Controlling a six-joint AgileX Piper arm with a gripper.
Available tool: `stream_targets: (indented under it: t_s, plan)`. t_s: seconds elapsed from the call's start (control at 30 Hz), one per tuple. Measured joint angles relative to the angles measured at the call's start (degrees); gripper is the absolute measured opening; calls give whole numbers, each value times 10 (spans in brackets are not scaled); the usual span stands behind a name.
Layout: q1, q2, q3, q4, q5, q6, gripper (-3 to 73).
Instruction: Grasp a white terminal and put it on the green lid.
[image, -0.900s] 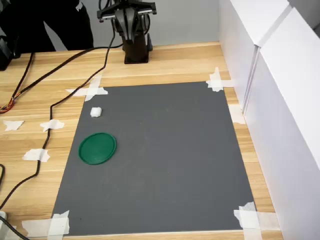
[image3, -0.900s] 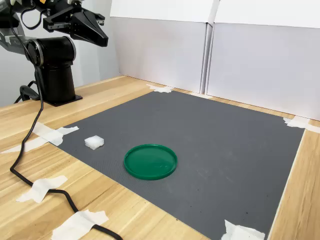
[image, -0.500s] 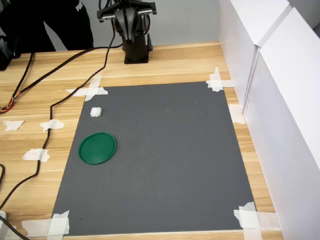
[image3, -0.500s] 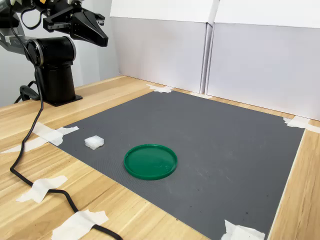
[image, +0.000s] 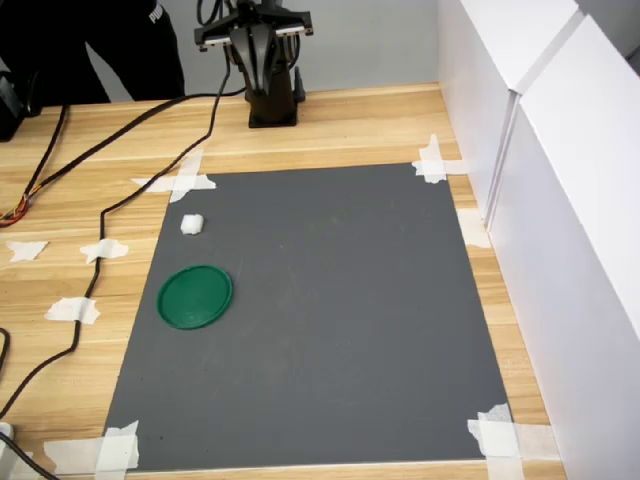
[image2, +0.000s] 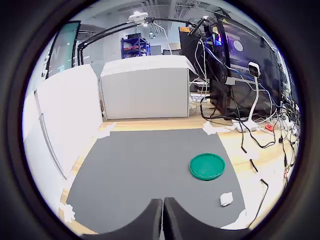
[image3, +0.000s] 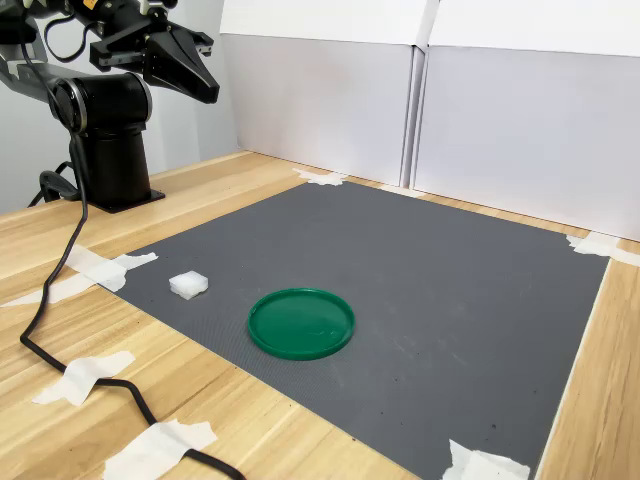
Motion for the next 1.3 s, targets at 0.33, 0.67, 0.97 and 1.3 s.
stream_targets:
  t_s: [0.33,0.67,0.97,1.3]
  plan:
    - [0,138,-57,-2,-14,-104,-16]
    - [0,304,-183,-4,137,-138,-16]
    - [0,432,-243,-28,246,-156,1]
    - [0,526,-312,-39,295,-193,405]
